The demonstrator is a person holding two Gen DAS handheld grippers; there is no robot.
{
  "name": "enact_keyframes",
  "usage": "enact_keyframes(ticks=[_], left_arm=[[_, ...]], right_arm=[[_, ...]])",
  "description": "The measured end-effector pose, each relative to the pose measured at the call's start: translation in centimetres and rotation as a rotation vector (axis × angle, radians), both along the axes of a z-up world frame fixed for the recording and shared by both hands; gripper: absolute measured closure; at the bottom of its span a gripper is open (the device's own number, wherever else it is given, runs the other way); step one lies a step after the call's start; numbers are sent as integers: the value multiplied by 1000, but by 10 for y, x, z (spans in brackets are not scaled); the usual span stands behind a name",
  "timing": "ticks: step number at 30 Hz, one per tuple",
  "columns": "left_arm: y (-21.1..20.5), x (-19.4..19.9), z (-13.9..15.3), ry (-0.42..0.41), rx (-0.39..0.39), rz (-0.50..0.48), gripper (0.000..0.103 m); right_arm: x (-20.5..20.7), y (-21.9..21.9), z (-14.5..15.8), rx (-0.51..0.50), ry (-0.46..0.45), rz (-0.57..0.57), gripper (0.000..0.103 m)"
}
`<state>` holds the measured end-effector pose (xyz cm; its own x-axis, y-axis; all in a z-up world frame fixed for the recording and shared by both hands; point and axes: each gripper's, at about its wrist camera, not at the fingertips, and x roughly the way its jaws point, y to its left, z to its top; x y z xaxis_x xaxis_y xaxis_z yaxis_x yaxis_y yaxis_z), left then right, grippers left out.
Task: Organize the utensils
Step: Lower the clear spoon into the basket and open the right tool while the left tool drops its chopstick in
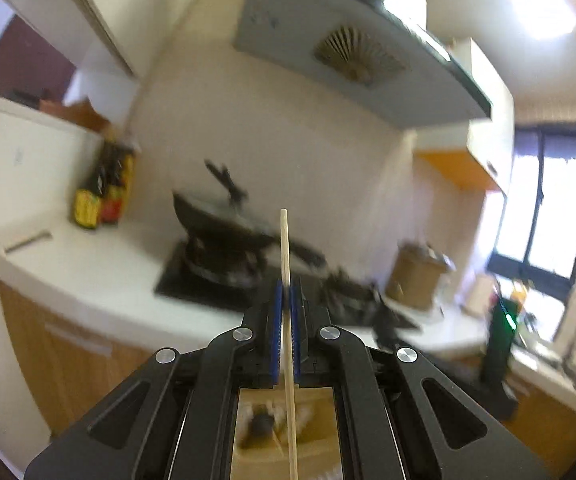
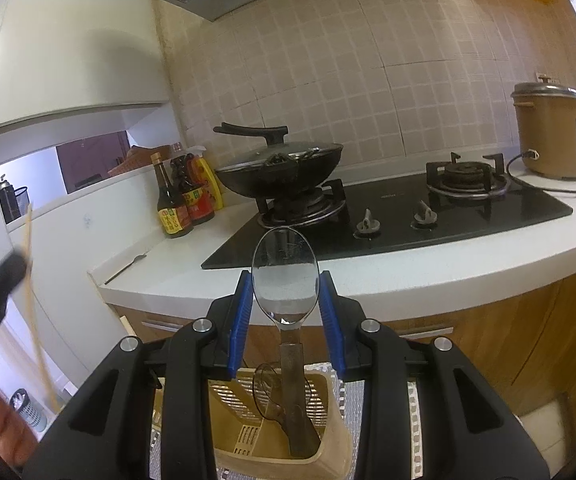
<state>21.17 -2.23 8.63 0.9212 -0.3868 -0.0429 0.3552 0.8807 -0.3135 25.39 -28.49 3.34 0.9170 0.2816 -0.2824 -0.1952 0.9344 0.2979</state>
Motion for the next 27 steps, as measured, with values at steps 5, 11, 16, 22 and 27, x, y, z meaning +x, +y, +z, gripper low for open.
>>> enact_keyframes(ticks=[5, 11, 16, 22, 27], left_arm=[[-9, 15, 4, -59, 4, 115, 102], [-26, 27, -30, -75, 82, 218, 102], [-31, 27, -47, -92, 143, 264, 101], [-26, 24, -55, -44, 169, 265, 89], [-8, 8, -46, 5, 135, 235, 73]], right_arm=[[2, 3, 3, -37, -29, -16, 73], [6, 5, -8, -41, -32, -11, 73], [8, 9, -18, -54, -27, 0, 73], [-4, 8, -18, -49, -41, 9, 52], [-24, 5, -4, -52, -50, 4, 50]])
